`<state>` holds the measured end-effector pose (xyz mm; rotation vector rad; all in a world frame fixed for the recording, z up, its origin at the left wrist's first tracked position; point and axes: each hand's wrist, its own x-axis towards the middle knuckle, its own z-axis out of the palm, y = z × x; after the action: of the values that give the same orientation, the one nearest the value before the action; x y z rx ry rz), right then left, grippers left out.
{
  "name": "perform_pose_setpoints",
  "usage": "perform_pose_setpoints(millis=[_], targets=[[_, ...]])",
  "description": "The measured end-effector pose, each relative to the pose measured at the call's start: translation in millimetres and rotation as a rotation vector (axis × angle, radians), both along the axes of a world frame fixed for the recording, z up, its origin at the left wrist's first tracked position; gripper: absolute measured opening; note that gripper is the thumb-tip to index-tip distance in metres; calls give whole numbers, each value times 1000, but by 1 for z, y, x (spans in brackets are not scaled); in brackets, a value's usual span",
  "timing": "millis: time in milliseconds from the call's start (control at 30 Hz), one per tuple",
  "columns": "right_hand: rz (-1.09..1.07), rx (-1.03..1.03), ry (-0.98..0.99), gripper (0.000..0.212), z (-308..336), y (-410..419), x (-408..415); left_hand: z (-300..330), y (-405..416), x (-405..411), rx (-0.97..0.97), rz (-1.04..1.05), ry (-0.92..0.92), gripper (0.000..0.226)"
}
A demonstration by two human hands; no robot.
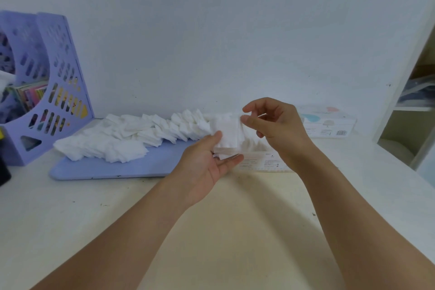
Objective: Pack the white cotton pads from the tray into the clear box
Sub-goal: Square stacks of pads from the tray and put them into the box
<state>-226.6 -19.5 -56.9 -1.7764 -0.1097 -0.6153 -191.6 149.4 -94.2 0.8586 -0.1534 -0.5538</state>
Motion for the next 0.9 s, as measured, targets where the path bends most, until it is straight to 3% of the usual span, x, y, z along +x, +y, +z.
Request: perform_pose_setpoints(millis=[233,400,600,800,900], targets=[[35,-210,-34,19,0,3,-3,-2,-1,-2,63,58,-143,27],[28,-221,-18,33,-4,3,0,-3,-1,-3,102,42,-192,31],[38,-216,-29,22,-7,2,4,-2,-1,-2,98,42,-204,33],[114,-240,28,12,-6,1,3,-1,-1,0,63,42,-51,33],[152,-231,97,10,-4,2,1,-1,-3,2,142,103,-92,22]])
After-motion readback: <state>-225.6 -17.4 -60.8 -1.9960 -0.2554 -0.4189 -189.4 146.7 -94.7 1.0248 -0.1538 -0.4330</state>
